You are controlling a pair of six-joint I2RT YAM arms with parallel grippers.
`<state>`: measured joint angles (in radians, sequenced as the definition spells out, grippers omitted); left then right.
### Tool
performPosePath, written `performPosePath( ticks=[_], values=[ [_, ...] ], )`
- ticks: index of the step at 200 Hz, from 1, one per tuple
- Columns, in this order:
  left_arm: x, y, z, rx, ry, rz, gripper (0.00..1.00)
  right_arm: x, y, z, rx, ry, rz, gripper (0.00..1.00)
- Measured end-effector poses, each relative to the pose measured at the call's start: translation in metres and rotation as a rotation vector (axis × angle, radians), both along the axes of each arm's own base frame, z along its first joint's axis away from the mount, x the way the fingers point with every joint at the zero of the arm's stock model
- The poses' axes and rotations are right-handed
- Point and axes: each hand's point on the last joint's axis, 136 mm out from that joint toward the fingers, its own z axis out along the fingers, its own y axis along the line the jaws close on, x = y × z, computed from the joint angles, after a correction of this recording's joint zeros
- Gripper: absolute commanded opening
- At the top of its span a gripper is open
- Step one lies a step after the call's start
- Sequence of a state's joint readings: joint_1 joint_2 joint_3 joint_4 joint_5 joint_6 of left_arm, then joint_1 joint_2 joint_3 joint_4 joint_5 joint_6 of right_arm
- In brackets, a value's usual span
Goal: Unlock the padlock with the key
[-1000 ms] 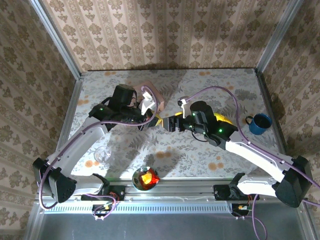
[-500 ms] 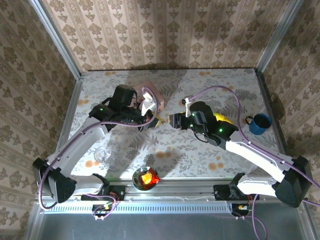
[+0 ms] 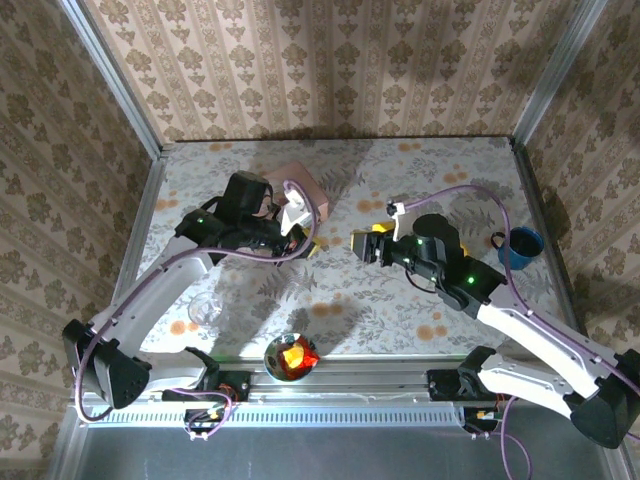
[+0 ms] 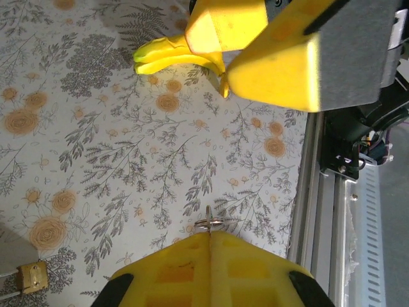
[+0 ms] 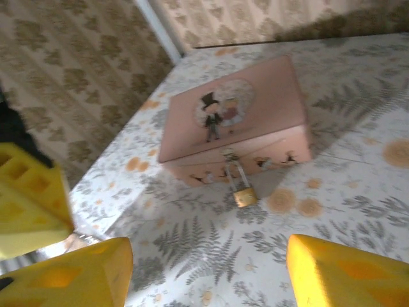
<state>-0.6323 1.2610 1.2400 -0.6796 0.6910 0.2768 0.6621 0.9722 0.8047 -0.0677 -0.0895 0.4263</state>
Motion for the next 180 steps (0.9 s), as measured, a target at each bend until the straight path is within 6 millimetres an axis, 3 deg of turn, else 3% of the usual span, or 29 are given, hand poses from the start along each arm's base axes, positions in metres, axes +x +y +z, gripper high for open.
performPosePath(
  ticks=[38, 82, 180],
  values=[
    [-0.015, -0.006, 0.005, -0.003, -0.027, -0.081, 0.0, -0.017, 0.022, 0.001, 0.086, -0.034, 0.188, 0.48],
    [-0.024, -0.008, 0.008, -0.025, -0.028, -0.131, 0.0, -0.037, 0.039, 0.021, 0.152, -0.103, 0.356, 0.42],
    [-0.04, -0.006, 0.039, -0.135, -0.068, -0.186, 0.0, -0.05, 0.056, 0.022, 0.177, -0.117, 0.503, 0.37]
  ],
)
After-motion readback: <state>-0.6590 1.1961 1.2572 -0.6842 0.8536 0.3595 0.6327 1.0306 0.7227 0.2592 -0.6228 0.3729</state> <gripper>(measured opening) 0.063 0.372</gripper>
